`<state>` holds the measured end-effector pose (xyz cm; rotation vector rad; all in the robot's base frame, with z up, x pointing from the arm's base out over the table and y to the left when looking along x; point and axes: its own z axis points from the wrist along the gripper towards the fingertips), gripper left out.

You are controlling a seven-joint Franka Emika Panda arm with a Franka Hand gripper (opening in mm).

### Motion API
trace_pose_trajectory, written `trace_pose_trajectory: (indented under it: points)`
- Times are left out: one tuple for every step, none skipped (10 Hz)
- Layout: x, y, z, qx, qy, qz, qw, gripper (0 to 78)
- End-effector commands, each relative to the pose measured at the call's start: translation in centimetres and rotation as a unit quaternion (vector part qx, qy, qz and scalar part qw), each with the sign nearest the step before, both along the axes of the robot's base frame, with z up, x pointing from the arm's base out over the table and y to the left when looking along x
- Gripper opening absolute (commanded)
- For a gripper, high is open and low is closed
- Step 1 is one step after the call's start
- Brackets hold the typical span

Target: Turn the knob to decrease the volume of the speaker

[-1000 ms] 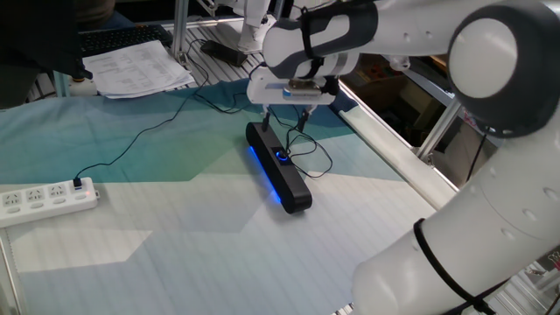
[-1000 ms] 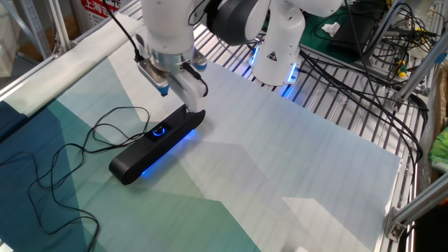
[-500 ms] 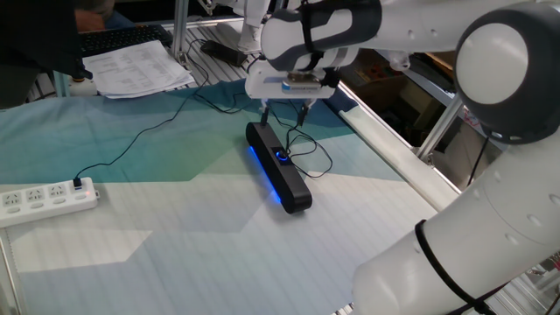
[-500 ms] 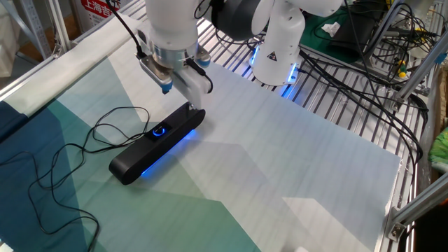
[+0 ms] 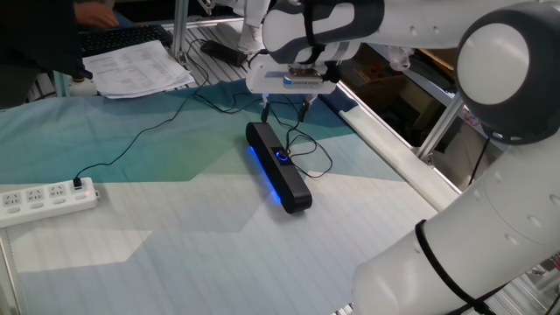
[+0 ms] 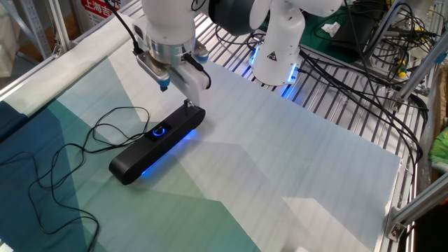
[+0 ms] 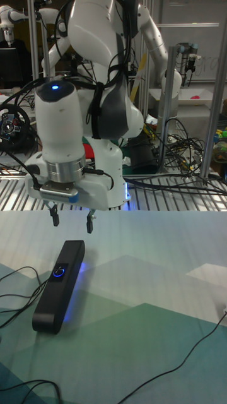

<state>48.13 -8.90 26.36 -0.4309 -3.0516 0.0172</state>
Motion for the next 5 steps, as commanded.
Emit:
trace_pose_trajectory:
  points:
    - [0.26, -0.01, 0.59, 0.008, -0.003, 0.002, 1.0, 77.4]
    - [0.27, -0.01, 0.59, 0.008, -0.003, 0.001, 1.0, 77.4]
    - [0.27, -0.01, 0.59, 0.008, -0.003, 0.0, 1.0, 77.4]
    - [0.27, -0.01, 0.59, 0.008, -0.003, -0.001, 1.0, 77.4]
    - [0.27, -0.01, 0.59, 0.007, -0.003, -0.003, 1.0, 77.4]
